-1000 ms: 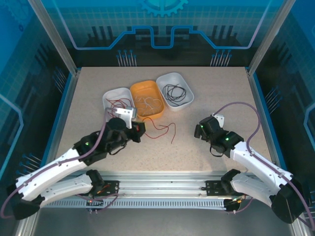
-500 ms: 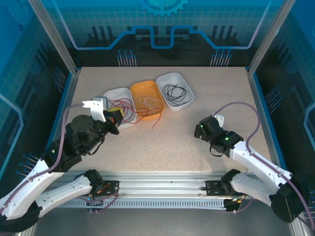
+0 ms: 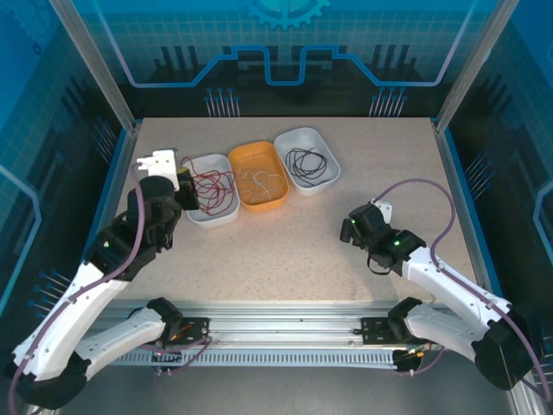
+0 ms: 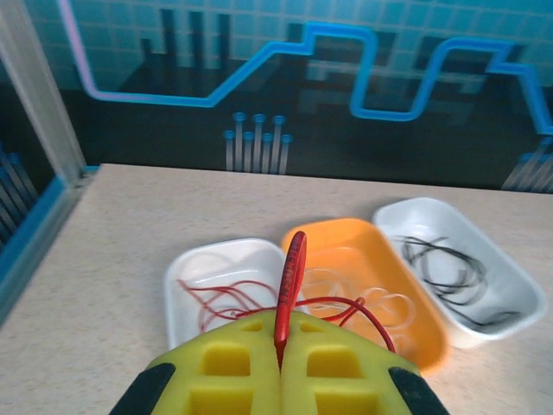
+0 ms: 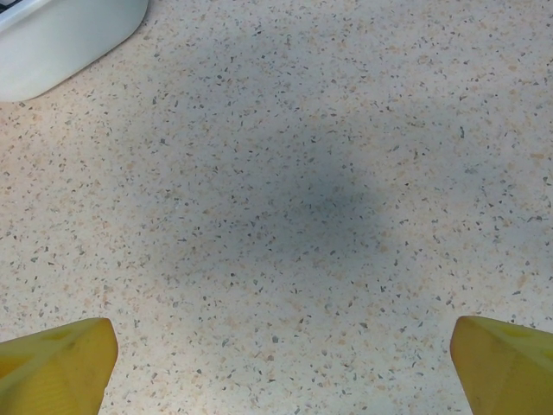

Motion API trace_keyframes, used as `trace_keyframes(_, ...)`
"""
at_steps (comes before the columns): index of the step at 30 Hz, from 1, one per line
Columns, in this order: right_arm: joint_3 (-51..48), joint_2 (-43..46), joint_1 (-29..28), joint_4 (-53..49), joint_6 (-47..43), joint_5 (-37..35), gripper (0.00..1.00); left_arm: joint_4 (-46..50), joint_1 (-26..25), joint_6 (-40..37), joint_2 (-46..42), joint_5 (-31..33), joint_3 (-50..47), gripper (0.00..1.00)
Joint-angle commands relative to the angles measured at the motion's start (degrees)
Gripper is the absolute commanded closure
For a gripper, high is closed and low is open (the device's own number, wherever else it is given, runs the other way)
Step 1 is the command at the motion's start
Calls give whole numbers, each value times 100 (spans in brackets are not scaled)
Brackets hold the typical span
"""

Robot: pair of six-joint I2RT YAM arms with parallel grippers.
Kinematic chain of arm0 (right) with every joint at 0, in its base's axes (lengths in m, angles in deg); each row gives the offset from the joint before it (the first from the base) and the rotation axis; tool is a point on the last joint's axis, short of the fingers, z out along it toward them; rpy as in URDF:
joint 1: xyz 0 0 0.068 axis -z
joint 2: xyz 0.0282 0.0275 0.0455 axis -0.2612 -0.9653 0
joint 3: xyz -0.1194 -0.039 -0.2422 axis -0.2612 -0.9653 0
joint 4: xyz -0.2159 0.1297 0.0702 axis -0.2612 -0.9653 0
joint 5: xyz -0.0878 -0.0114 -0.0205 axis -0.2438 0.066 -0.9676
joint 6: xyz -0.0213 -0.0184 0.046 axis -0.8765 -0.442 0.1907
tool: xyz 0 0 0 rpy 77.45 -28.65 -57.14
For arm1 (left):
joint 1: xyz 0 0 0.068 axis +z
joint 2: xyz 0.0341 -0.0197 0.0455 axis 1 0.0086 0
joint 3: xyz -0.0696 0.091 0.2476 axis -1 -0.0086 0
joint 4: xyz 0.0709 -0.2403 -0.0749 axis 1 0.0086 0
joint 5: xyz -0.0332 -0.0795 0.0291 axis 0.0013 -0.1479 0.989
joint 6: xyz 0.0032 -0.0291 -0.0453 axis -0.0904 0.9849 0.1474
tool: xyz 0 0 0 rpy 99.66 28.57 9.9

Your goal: Untangle the cables

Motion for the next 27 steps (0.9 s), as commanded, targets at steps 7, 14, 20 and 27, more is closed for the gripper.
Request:
trace_keyframes(7, -8, -5, 81, 36, 1, -5, 0, -534, 1149, -177, 529, -593, -60, 100)
trace_keyframes(14, 11, -57, 81, 54, 7, 25, 0, -799, 1682, 209, 1154, -1235, -342, 100)
trace_keyframes(20, 13, -101, 83, 78, 11, 62, 0, -1154, 1795, 276, 1726, -1342, -521, 100)
trace_keyframes(27, 25, -101, 79, 67, 10, 88, 0, -1176, 1795, 425, 2152, -1293, -703, 100)
